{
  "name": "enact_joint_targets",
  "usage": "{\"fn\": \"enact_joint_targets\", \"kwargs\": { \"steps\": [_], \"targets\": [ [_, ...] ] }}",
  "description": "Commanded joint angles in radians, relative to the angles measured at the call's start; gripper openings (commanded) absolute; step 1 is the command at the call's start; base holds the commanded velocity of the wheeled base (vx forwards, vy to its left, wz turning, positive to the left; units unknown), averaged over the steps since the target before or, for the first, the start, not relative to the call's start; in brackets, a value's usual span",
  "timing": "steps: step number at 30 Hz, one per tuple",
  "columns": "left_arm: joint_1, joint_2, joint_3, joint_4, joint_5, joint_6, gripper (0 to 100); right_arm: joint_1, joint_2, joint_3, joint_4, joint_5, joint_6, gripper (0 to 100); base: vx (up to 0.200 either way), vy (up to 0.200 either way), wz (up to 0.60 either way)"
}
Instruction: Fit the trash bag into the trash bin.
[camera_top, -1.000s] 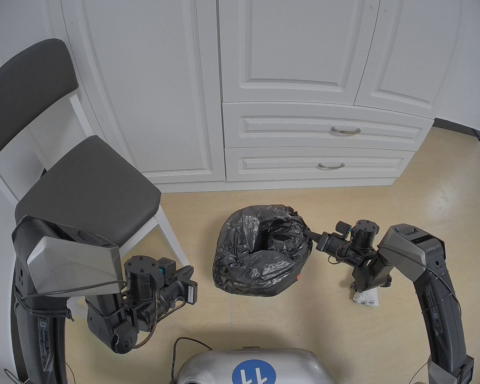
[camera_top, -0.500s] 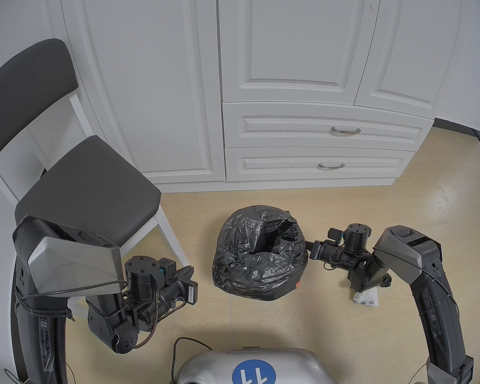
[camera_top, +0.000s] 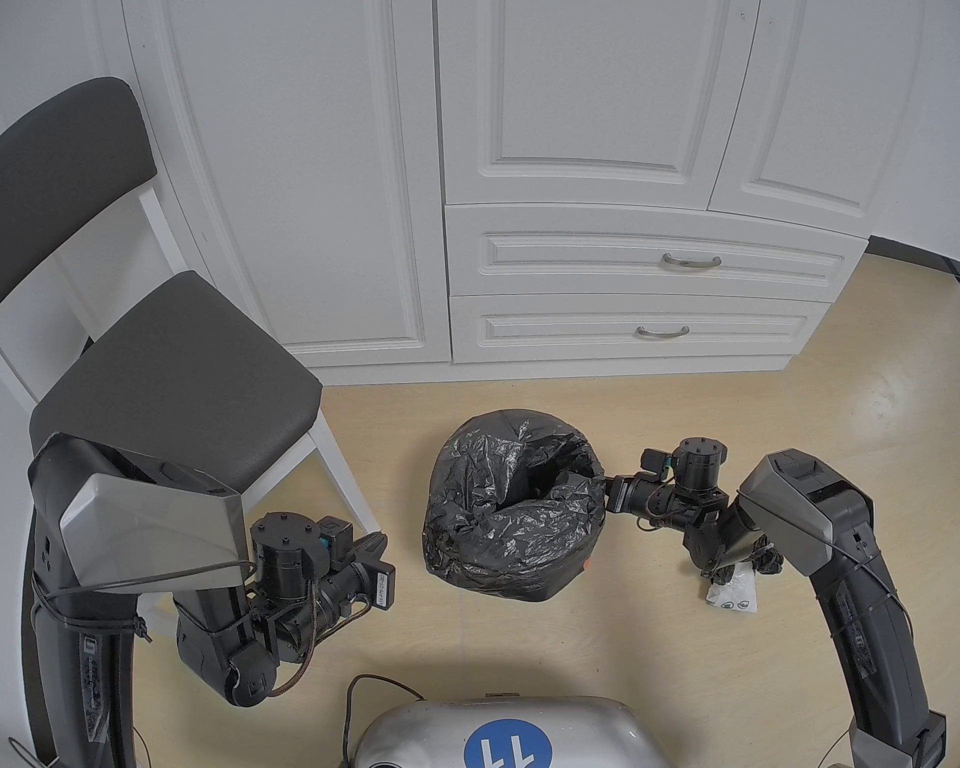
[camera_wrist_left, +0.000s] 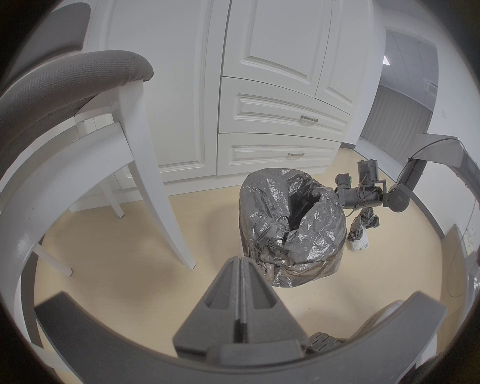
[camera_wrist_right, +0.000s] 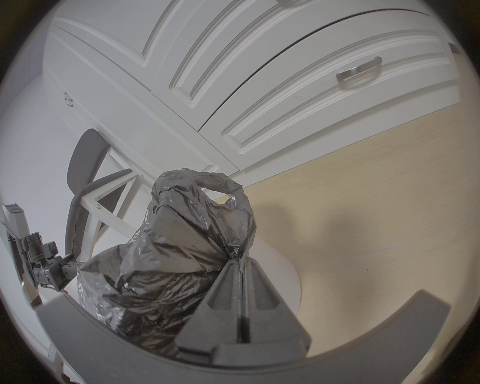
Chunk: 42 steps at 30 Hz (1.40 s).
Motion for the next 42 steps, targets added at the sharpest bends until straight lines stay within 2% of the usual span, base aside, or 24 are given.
{"fn": "enact_joint_targets", "kwargs": {
  "steps": [1,2,8,15,19,24,25,26,28,30,31,32,33,35,38,40,42],
  "targets": [
    [0.0,0.0,0.003,-0.002,0.0,-0.001,0,-0.012,-0.011,0.018,-0.004,-0.002,-0.022,0,0.0,0.0,0.0],
    [0.0,-0.002,0.003,-0.002,0.0,-0.001,0,-0.017,-0.02,0.025,-0.003,-0.002,-0.034,100,0.0,0.0,0.0],
    [0.005,-0.015,0.004,-0.002,0.0,-0.001,0,-0.057,-0.117,0.145,0.0,0.001,-0.062,100,0.0,0.0,0.0],
    [0.006,-0.035,0.006,-0.002,0.0,0.001,0,-0.084,-0.187,0.188,-0.001,0.003,-0.121,100,0.0,0.0,0.0],
    [0.006,-0.046,0.007,-0.002,0.0,-0.001,0,-0.1,-0.235,0.229,-0.003,0.009,-0.204,100,0.0,0.0,0.0],
    [0.006,-0.048,0.007,-0.002,0.0,0.001,0,-0.072,-0.287,0.281,-0.03,-0.002,-0.262,100,0.0,0.0,0.0],
    [0.006,-0.048,0.007,-0.002,0.0,0.001,0,-0.035,-0.322,0.315,-0.065,-0.006,-0.262,100,0.0,0.0,0.0],
    [0.006,-0.048,0.007,-0.002,0.0,0.001,0,-0.023,-0.336,0.329,-0.079,-0.011,-0.262,0,0.0,0.0,0.0],
    [0.006,-0.049,0.007,-0.002,0.0,0.001,0,0.008,-0.371,0.361,-0.098,-0.034,-0.262,0,0.0,0.0,0.0],
    [0.006,-0.049,0.007,-0.002,0.0,0.002,0,0.066,-0.419,0.395,-0.087,-0.099,-0.262,0,0.0,0.0,0.0],
    [0.006,-0.049,0.006,-0.002,0.0,0.004,0,0.069,-0.422,0.396,-0.087,-0.105,-0.262,0,0.0,0.0,0.0],
    [0.006,-0.049,0.006,-0.002,0.0,0.009,0,0.129,-0.456,0.419,-0.053,-0.195,-0.262,0,0.0,0.0,0.0],
    [0.006,-0.048,0.007,-0.002,0.0,0.01,0,0.155,-0.468,0.419,-0.03,-0.23,-0.262,0,0.0,0.0,0.0],
    [0.006,-0.045,0.007,-0.002,0.0,0.015,0,0.241,-0.5,0.392,0.066,-0.339,-0.255,0,0.0,0.0,0.0],
    [0.006,-0.04,0.011,-0.002,0.002,0.013,0,0.344,-0.508,0.284,0.224,-0.468,-0.253,0,0.0,0.0,0.0],
    [0.011,-0.04,0.021,-0.002,0.003,0.012,0,0.379,-0.5,0.223,0.298,-0.514,-0.253,0,0.0,0.0,0.0],
    [0.023,-0.04,0.066,-0.006,0.013,0.009,0,0.42,-0.459,0.102,0.432,-0.556,-0.25,0,0.0,0.0,0.0]
  ]
}}
